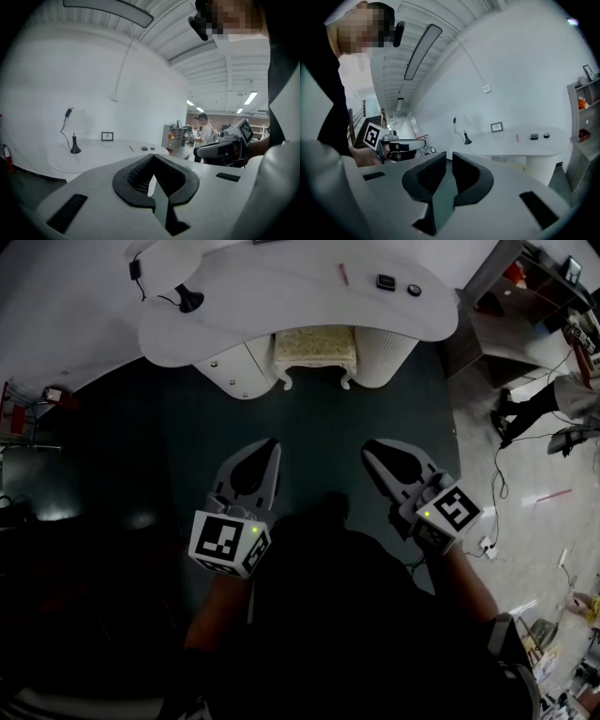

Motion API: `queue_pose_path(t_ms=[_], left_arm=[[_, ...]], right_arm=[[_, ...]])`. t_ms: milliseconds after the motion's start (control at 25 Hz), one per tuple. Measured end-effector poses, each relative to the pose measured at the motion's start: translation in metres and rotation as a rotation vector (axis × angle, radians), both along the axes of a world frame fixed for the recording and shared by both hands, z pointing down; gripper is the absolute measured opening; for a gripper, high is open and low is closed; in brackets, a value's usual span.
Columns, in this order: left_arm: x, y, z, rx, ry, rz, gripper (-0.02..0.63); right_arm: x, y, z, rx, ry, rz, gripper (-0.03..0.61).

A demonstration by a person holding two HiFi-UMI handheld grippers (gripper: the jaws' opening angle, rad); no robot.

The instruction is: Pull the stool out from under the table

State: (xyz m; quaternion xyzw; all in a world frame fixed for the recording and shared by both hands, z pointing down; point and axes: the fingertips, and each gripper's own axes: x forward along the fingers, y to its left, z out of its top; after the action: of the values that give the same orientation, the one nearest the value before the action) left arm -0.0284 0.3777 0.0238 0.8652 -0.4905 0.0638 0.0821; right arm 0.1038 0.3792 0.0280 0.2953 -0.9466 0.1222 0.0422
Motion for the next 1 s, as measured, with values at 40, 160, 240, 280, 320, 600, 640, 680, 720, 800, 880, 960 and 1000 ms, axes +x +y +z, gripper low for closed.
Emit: queue_pose_path(t_ms=[40,160,240,280,320,600,640,680,720,800,880,960,1000], left_arm=[[-0.001,-0.004,0.002,-0.005,0.001,-0.007,0.012],[-0.009,-0.019,0.008,-0.022,0.002,-0.025,0.012],[-0.016,-0.032,0.010,-0.023,0.009,-0.033,0.012],[-0.020,-0.038,0.010,-0.018,0.013,-0.034,0.012],[-0.023,-0.045,0.009,-0.011,0.016,-0.031,0.012],[-0.033,-0.093,0.005,0.039,0.046,0.114,0.011],[-0.036,-0.101,0.005,0.042,0.073,0.120,0.011],[-0.040,-0.109,0.007,0.040,0.095,0.123,0.011],[-0.044,-0.117,0.010,0.037,0.107,0.123,0.009],[-0.053,-0.135,0.021,0.028,0.104,0.114,0.009],[-0.058,-0.151,0.032,0.015,0.088,0.092,0.009],[-0.062,-0.163,0.043,-0.001,0.057,0.065,0.009],[-0.064,-0.168,0.051,-0.008,0.039,0.051,0.009]], right_arm=[[-0.001,-0.005,0.000,-0.004,-0.001,-0.005,0.020],[-0.010,-0.023,-0.003,-0.011,-0.010,-0.017,0.020],[-0.018,-0.038,-0.004,-0.008,-0.010,-0.021,0.020],[-0.022,-0.045,-0.004,-0.006,-0.009,-0.019,0.020],[-0.026,-0.053,-0.004,-0.004,-0.007,-0.016,0.020],[-0.065,-0.115,0.001,-0.027,-0.006,0.011,0.020],[-0.072,-0.121,0.004,-0.028,-0.003,0.011,0.020],[-0.077,-0.128,0.007,-0.029,0.001,0.011,0.020],[-0.080,-0.135,0.011,-0.029,0.007,0.014,0.020],[-0.083,-0.152,0.017,-0.027,0.015,0.023,0.020],[-0.081,-0.165,0.021,-0.026,0.018,0.030,0.020],[-0.077,-0.175,0.030,-0.027,0.024,0.024,0.020],[-0.076,-0.179,0.036,-0.028,0.028,0.017,0.020]])
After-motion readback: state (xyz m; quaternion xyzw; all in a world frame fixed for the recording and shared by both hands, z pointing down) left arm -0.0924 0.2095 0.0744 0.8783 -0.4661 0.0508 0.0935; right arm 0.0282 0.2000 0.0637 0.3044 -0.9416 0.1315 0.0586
